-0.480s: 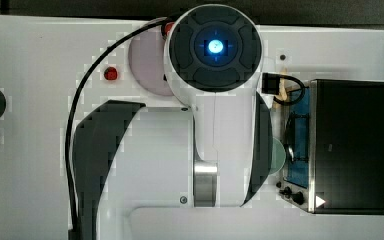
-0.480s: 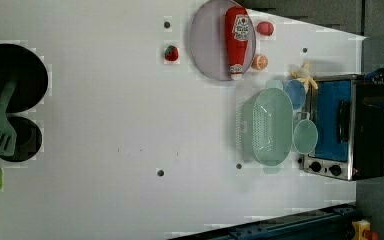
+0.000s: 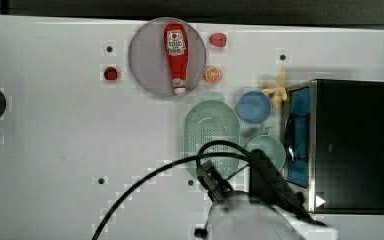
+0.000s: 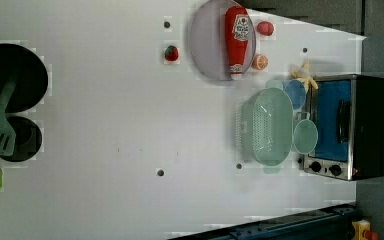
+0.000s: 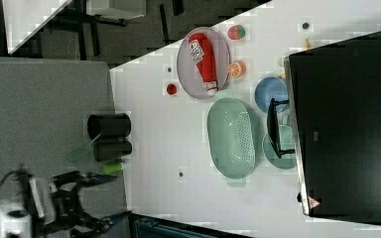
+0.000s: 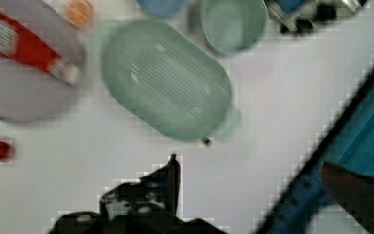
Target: Drag strainer right to left.
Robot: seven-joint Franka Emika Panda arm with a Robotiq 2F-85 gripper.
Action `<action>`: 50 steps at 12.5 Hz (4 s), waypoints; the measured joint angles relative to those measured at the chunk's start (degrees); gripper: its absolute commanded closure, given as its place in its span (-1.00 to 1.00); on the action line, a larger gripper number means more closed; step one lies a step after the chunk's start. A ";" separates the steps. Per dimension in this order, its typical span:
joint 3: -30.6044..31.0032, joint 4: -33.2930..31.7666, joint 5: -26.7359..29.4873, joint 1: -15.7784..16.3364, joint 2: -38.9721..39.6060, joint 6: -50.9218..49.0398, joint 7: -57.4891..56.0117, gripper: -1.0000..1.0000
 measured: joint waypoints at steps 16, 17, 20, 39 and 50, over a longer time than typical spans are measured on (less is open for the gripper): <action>2.34 -20.59 1.46 0.84 48.69 63.13 30.26 -1.00; 2.25 -20.14 1.20 0.75 50.36 65.25 31.63 -1.00; 2.63 -21.60 0.46 1.35 51.98 67.60 32.30 -1.00; 6.33 -13.54 13.10 16.50 56.04 63.85 44.16 -1.00; 8.30 -3.25 15.52 27.23 61.72 59.99 58.34 -1.00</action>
